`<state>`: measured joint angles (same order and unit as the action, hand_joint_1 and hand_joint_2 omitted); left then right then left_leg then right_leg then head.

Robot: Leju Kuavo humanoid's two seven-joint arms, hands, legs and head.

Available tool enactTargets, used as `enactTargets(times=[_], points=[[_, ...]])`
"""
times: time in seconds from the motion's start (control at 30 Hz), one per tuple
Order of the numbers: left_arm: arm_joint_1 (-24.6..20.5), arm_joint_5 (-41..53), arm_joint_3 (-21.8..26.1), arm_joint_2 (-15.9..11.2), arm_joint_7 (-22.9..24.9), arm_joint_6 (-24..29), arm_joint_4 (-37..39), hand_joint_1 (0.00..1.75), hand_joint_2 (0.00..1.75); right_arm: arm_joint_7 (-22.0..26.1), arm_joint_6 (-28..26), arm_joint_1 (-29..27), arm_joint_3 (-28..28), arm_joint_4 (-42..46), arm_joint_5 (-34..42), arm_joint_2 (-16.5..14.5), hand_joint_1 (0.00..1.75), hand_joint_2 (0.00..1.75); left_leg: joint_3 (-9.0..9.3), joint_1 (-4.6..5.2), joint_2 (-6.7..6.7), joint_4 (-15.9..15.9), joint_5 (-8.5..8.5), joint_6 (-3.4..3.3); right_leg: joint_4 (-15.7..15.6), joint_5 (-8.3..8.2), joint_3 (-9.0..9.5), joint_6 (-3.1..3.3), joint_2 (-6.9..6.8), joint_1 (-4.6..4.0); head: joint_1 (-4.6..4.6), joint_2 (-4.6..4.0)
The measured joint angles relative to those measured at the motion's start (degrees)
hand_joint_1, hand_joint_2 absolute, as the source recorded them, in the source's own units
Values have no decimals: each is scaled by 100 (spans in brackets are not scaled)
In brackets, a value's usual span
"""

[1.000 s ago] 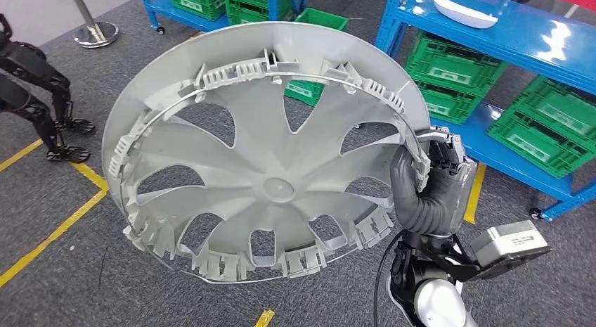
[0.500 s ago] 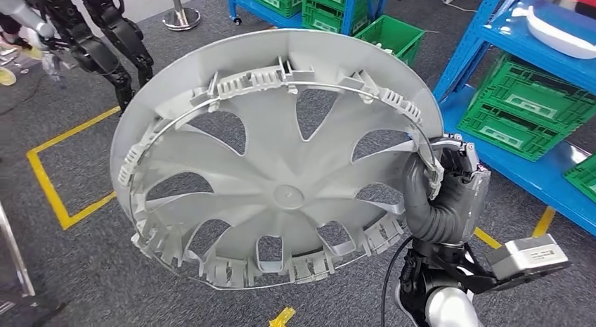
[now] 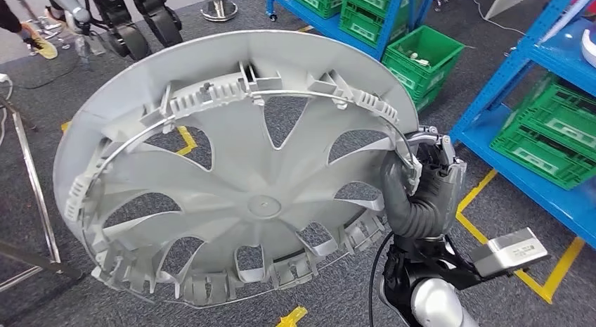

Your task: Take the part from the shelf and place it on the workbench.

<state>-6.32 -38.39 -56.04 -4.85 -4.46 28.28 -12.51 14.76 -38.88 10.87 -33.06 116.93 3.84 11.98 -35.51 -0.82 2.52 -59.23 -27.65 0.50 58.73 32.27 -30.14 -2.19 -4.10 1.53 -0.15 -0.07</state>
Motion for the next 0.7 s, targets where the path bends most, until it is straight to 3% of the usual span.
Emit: enactTargets(times=[0.07, 0.1, 0.13, 0.17, 0.2, 0.23, 0.3, 0.37, 0.43, 0.5, 0.57, 0.63, 0.67, 0.7], points=[[-6, -72, 78, -17, -66, 27, 2, 0, 0, 3, -1, -2, 2, 83, 15, 53, 162, 175, 2, 14, -137, 4, 9, -60, 651, 378, -268, 6, 273, -6, 75, 0], [-7, -98, 116, -22, -105, 33, 2, 0, 0, 2, 0, -4, 2, 115, 31, 79, 162, 175, 3, 32, -215, 3, 11, -82, 1066, 555, -456, 24, 335, -23, 112, 0], [-6, -113, 150, -26, -139, 37, 3, 0, 0, 2, 2, -6, 2, 141, 53, 102, 162, 175, 6, 56, -298, 3, 14, -100, 1388, 651, -610, 49, 359, -40, 143, 0], [-2, -121, 179, -27, -163, 38, 3, 0, 0, 2, 9, -7, 3, 164, 79, 125, 162, 175, 11, 80, -385, 2, 17, -111, 1521, 631, -688, 83, 370, -60, 167, 0], [2, -124, 204, -27, -179, 39, 3, 0, 0, 2, 26, -5, 4, 191, 117, 145, 162, 175, 20, 105, -475, 2, 21, -117, 1428, 497, -669, 130, 386, -85, 186, 0], [4, -125, 220, -27, -189, 42, 3, 0, 0, 2, 54, 3, 8, 222, 167, 162, 162, 175, 34, 127, -562, 2, 25, -124, 1128, 274, -557, 191, 433, -112, 208, 0], [2, -126, 247, -21, -199, 54, 3, 0, 0, 2, 133, 31, 23, 293, 278, 201, 162, 175, 45, 143, -714, 5, 37, -129, 384, -121, -258, 336, 652, -161, 220, 0], [2, -126, 277, -13, -202, 69, 4, 0, 0, 2, 195, 70, 39, 362, 361, 231, 162, 175, 12, 116, -838, 8, 66, -101, 7, -248, -101, 422, 798, -198, 215, 0], [14, -126, 310, -12, -201, 81, 5, 0, 0, 2, 225, 109, 45, 420, 394, 253, 162, 175, -26, 99, -953, 22, 103, -42, -116, -265, -54, 429, 715, -197, 239, 0], [28, -127, 328, -15, -201, 87, 5, 0, 0, 2, 237, 135, 44, 462, 401, 272, 162, 175, -88, 135, -723, -69, 23, 14, -286, -320, 24, 419, 574, -163, 228, 0], [22, -128, 334, -22, -203, 90, 5, 0, 0, 2, 237, 140, 46, 499, 409, 281, 162, 175, -318, 129, -338, -543, -282, 84, -387, -366, 73, 410, 423, -139, 166, 0], [14, -129, 338, -27, -202, 90, 5, 0, 0, 2, 236, 132, 48, 519, 414, 288, 162, 175, -639, 41, -241, -1217, -584, 177, -391, -361, 74, 398, 273, -115, 97, 0], [18, -130, 339, -28, -200, 90, 5, 0, 0, 2, 235, 128, 46, 521, 415, 291, 162, 175, -719, -7, -238, -1392, -613, 226, -382, -350, 75, 380, 198, -96, 67, 0], [22, -130, 340, -31, -200, 90, 6, 0, 0, 2, 236, 126, 45, 521, 415, 294, 162, 175, -693, -47, -222, -1363, -536, 275, -366, -334, 77, 352, 128, -74, 42, 0]])
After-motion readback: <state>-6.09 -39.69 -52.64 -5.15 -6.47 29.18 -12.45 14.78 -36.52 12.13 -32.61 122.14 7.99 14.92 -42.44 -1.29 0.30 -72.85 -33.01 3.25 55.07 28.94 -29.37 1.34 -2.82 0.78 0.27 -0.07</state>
